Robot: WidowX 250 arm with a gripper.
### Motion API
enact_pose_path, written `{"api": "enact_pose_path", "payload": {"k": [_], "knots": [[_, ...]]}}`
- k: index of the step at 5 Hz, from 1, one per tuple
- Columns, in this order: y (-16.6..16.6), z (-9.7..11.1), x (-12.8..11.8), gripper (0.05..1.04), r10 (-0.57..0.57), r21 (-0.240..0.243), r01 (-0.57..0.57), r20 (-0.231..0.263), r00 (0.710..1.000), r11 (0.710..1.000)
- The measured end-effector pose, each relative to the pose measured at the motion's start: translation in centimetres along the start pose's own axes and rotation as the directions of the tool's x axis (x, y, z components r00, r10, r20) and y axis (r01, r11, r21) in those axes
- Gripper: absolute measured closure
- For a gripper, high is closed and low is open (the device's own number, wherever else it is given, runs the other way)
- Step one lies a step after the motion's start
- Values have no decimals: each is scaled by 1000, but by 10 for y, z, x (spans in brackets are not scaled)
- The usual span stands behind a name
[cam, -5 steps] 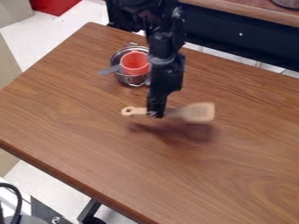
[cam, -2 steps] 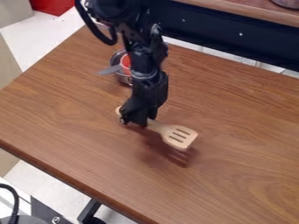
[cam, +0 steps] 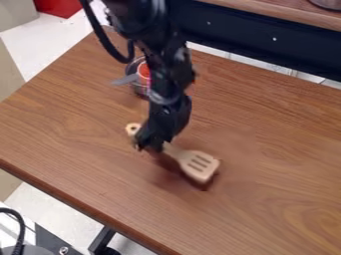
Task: Move the wooden spatula in the middle of the table
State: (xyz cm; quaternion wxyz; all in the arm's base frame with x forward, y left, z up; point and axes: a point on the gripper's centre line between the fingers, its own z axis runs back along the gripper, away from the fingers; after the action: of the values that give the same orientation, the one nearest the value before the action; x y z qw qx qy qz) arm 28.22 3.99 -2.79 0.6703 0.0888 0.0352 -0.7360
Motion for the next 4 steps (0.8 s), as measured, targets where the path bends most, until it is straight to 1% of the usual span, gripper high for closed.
{"api": "enact_pose_path", "payload": {"k": [1,2,3,4], "knots": [[-2,-6,5,796,-6,-27,6,-15,1000,1000],[-2,-6,7,527,19,-30,-19,-9,1000,999],[-2,-5,8,229,38,-45,-39,-5,999,998],[3,1,7,75,58,-72,-56,28,998,996]]}}
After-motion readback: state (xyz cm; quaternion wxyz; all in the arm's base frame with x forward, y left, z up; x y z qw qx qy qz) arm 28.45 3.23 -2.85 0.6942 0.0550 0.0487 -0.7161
